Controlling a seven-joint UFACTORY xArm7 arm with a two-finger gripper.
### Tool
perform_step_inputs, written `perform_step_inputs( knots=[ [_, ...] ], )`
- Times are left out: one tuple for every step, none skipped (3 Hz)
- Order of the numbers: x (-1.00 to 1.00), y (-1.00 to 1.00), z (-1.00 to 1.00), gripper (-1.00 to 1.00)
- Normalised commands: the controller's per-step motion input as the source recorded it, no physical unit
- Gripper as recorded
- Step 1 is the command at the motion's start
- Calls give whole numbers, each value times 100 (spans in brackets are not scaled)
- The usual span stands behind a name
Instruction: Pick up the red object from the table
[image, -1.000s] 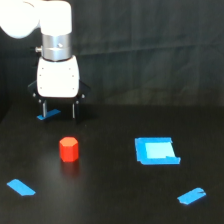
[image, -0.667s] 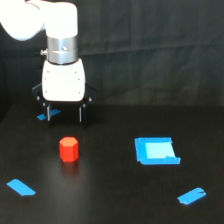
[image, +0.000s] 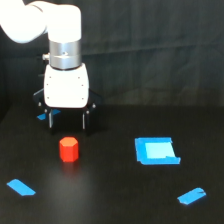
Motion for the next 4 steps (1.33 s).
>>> perform_step_inputs(
  knots=[
    [2,-83,7,100],
    [12,-86,-22,99],
    [17,-73,-45,98],
    [34,-31,-60,100]
  ],
)
